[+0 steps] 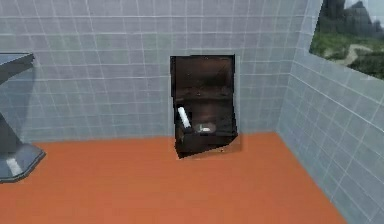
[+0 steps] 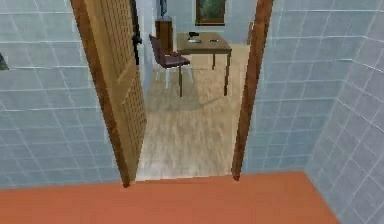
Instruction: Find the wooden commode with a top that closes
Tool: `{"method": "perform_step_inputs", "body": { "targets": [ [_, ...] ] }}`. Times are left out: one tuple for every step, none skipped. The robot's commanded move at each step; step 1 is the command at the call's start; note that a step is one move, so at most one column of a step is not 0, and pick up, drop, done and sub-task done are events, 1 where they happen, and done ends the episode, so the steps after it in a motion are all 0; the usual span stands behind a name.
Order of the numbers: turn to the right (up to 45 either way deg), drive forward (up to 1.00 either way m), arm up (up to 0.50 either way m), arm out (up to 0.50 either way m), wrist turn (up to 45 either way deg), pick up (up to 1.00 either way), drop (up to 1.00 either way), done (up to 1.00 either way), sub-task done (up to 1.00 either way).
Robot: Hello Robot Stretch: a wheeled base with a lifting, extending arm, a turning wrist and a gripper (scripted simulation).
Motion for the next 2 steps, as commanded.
{"method": "perform_step_inputs", "body": {
  "targets": [
    [0.0, 0.60, 0.00, 0.00, 0.0, 0.00, 0.00, 0.00, 0.00],
    [0.0, 0.00, 0.00, 0.00, 0.0, 0.00, 0.00, 1.00, 0.00]
  ]
}}
